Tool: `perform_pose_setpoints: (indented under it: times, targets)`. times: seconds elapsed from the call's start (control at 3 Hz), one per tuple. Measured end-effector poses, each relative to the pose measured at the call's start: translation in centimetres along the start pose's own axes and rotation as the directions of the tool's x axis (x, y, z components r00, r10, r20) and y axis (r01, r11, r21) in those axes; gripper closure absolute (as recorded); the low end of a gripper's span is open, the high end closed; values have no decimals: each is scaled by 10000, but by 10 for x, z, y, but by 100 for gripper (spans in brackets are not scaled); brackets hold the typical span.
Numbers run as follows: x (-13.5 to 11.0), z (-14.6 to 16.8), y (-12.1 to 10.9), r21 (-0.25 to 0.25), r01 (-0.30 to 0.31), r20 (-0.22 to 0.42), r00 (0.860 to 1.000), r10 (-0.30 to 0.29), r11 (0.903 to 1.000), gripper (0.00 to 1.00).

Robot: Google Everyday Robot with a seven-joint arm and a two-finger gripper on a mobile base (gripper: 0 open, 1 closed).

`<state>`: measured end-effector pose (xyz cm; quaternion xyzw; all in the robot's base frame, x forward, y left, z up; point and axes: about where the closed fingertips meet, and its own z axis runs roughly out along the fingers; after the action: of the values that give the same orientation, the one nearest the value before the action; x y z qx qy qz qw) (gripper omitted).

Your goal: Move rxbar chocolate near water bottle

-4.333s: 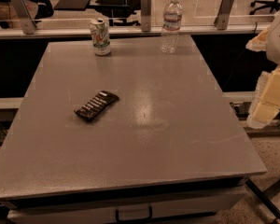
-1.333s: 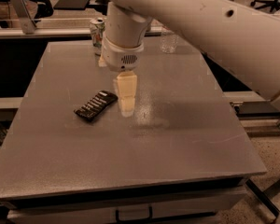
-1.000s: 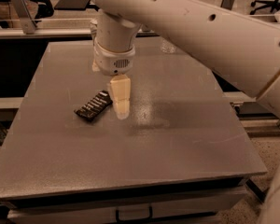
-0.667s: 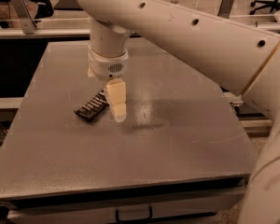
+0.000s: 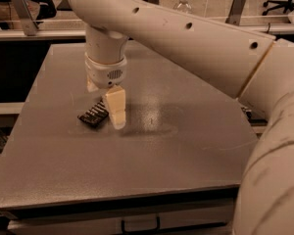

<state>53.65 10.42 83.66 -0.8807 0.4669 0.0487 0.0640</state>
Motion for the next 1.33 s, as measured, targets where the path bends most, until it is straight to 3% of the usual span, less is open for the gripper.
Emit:
perform_pose_setpoints:
  times: [0.67,1.0,1.33]
  targets:
    - [-7,2,-1,-129,281,-11,9996,-282,9995,64]
    - [0,2,2,-134,192,-78,9998,-193,9997,87]
    - [23,-13,8,160,-294,-192,9994,297,9994,100]
